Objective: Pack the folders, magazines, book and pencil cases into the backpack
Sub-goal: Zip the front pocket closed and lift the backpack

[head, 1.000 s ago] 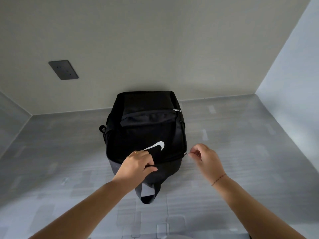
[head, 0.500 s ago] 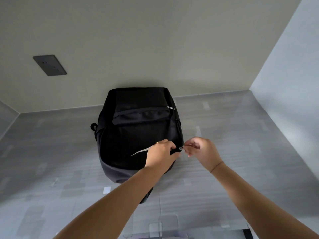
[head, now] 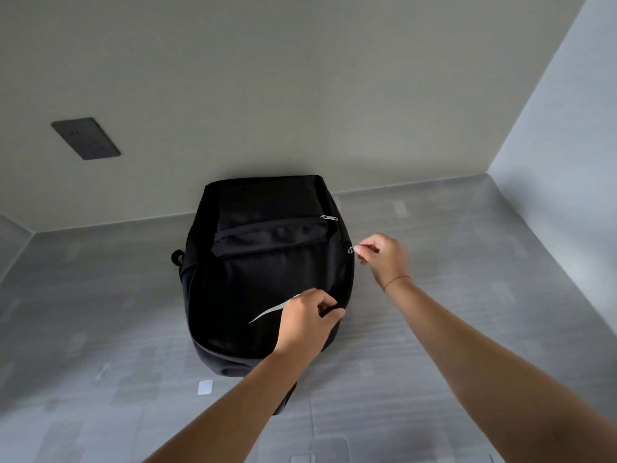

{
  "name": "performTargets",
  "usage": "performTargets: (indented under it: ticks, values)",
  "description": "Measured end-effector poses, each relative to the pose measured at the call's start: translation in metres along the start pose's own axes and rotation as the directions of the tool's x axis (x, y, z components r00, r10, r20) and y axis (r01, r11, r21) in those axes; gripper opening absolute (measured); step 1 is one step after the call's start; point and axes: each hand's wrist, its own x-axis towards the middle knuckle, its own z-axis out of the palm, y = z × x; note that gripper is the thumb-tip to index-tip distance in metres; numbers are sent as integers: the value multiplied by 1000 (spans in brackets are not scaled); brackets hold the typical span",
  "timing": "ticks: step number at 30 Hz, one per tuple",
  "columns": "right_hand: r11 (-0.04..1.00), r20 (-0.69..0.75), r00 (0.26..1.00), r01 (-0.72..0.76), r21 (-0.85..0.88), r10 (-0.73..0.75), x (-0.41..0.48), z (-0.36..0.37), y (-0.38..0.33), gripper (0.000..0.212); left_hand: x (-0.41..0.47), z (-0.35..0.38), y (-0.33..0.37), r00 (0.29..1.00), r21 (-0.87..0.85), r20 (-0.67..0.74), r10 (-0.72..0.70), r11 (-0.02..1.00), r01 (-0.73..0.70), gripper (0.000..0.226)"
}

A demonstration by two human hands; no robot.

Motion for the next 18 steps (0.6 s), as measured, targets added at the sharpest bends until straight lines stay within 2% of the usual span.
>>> performTargets:
  ticks: [8, 13, 14, 16, 18]
  values:
    - [998, 16, 1000, -14, -67, 15, 30, 15, 1, 9, 0, 1, -3, 1000, -28, -14, 0, 1000, -1, 14]
    - [994, -6, 994, -106, 25, 106, 17, 22, 9, 20, -9, -8, -15, 999, -85, 40, 11, 996, -7, 16]
    - [988, 11, 989, -151, 46, 150, 11, 22, 8, 26, -12, -15, -23, 1000, -42, 1, 15, 999, -15, 19]
    - [968, 82, 967, -245, 51, 241, 0, 20, 8, 38, -18, -30, -44, 978, 126, -209, 16, 992, 11, 30]
    - [951, 180, 936, -310, 9, 304, -14, 21, 5, 45, -26, -48, -66, 873, 175, -480, -90, 965, 196, 51]
